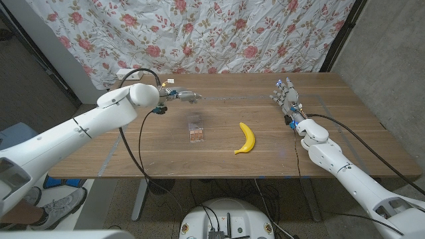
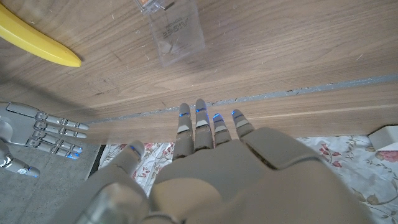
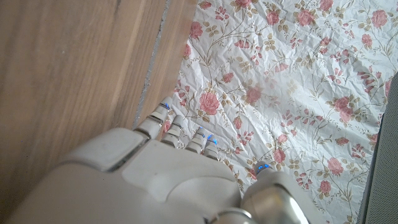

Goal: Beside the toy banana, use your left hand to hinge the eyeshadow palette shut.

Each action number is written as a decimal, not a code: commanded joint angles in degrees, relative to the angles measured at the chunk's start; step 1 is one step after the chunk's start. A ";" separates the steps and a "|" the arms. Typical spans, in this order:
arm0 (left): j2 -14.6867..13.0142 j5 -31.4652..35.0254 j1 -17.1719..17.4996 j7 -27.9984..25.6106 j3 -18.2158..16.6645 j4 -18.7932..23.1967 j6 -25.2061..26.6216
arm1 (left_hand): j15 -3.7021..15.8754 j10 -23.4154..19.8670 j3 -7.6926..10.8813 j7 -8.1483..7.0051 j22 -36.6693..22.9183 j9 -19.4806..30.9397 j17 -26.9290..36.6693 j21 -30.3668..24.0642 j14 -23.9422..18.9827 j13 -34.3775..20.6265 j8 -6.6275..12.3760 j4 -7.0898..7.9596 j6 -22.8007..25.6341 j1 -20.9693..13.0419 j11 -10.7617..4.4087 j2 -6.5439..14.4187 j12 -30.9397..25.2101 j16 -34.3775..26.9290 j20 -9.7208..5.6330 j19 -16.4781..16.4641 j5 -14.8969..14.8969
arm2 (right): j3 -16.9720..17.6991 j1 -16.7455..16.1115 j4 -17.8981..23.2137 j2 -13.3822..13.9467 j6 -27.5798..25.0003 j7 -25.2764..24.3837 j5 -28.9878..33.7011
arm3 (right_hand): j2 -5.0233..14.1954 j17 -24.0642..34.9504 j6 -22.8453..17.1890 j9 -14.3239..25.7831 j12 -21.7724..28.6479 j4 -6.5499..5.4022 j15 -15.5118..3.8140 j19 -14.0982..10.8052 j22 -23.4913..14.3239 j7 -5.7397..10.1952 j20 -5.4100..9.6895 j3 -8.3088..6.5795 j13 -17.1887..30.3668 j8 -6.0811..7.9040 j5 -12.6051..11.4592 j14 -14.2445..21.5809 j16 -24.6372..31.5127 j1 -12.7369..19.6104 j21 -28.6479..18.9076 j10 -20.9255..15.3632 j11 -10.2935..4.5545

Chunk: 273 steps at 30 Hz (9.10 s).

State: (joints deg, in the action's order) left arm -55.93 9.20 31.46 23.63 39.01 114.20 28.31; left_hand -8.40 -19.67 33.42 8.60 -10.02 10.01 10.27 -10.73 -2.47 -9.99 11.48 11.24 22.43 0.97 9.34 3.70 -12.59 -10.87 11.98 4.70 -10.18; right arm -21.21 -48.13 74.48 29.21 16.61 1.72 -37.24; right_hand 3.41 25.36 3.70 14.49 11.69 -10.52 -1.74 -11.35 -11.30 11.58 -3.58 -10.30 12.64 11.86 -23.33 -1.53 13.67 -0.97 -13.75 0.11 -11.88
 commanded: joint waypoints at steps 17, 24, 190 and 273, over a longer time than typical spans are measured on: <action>5.24 9.14 -8.71 12.23 8.24 -4.32 3.32 | -0.63 -5.38 -3.18 3.03 -0.21 0.03 0.11 0.15 -1.51 -0.07 -0.01 0.15 4.97 0.50 1.71 5.56 -0.49 -0.31 0.18 3.20 -0.50 | 0.01 0.01 -0.01 0.00 0.03 0.01 0.00 | 6.28 0.17 -0.12 0.10 0.26 -0.47 -7.98 -0.34 -0.14 0.39 0.06 0.06 0.28 0.31 -0.22 -0.20 0.23 -0.07 -0.22 -0.06 -0.47; 5.71 9.81 -9.43 13.87 9.30 -5.17 3.55 | -1.31 -7.89 -4.46 3.15 -0.22 0.03 0.04 -0.24 -3.30 -0.04 -0.08 0.15 6.65 0.49 2.36 5.72 -0.60 -0.61 0.17 3.13 -0.56 | 0.01 0.01 -0.02 0.01 0.02 0.01 0.00 | 6.28 0.17 -0.12 0.10 0.27 -0.47 -8.00 -0.36 -0.14 0.38 0.06 0.07 0.28 0.32 -0.22 -0.25 0.22 -0.07 -0.23 -0.10 -0.48; 7.95 9.52 -9.29 11.30 9.90 -7.63 4.46 | 13.13 -45.96 -3.50 1.56 0.14 1.07 0.74 -1.22 -41.02 -0.99 2.40 -0.19 36.79 -0.24 -10.14 7.28 -4.09 -3.39 -5.36 -17.27 -1.10 | 0.00 0.01 -0.01 -0.01 0.03 0.00 0.02 | 6.28 0.18 -0.05 0.10 0.27 -0.47 -7.99 -0.37 -0.14 0.43 0.09 0.07 0.28 0.29 -0.22 -0.24 0.21 -0.06 -0.24 -0.08 -0.48; 8.31 9.37 -7.70 9.42 8.58 -8.62 1.94 | 11.14 -36.14 1.57 0.39 0.11 0.89 0.71 0.41 -33.81 -0.99 -1.04 -0.28 30.48 -0.23 -9.56 6.75 1.71 0.49 -5.34 -13.77 -0.49 | 0.00 0.02 -0.04 -0.02 0.04 0.01 0.01 | 6.29 0.18 -0.09 0.10 0.27 -0.47 -8.02 -0.35 -0.13 0.39 0.08 0.06 0.28 0.30 -0.22 -0.26 0.20 -0.06 -0.23 -0.09 -0.50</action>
State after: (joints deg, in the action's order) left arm -47.83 20.58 23.43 31.40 47.52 106.61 30.06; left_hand 2.91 -56.34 34.42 8.91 -9.89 10.91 10.92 -10.39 -36.87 -10.91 10.58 10.88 53.46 0.96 -0.38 3.70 -11.01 -10.59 6.46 -9.64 -10.80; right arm -21.22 -48.11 74.44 29.19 16.65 1.73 -37.22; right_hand 3.41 25.35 3.70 14.49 11.69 -10.52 -1.74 -11.35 -11.31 11.58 -3.58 -10.30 12.63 11.86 -23.33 -1.53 13.67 -0.97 -13.75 0.11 -11.87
